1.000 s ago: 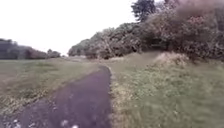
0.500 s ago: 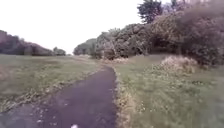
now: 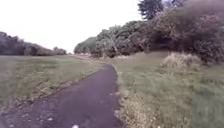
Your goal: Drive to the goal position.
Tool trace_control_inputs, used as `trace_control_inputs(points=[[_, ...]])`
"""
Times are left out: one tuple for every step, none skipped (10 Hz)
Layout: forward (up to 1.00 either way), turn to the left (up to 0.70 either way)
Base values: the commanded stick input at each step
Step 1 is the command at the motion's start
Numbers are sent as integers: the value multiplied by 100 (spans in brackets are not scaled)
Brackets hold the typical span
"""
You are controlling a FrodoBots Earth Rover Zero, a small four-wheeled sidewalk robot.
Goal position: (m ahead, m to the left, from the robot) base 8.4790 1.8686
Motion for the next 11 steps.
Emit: trace_control_inputs(points=[[85,0],[85,0],[85,0],[85,0],[85,0],[85,0],[85,0],[85,0],[85,0],[85,0],[85,0]])
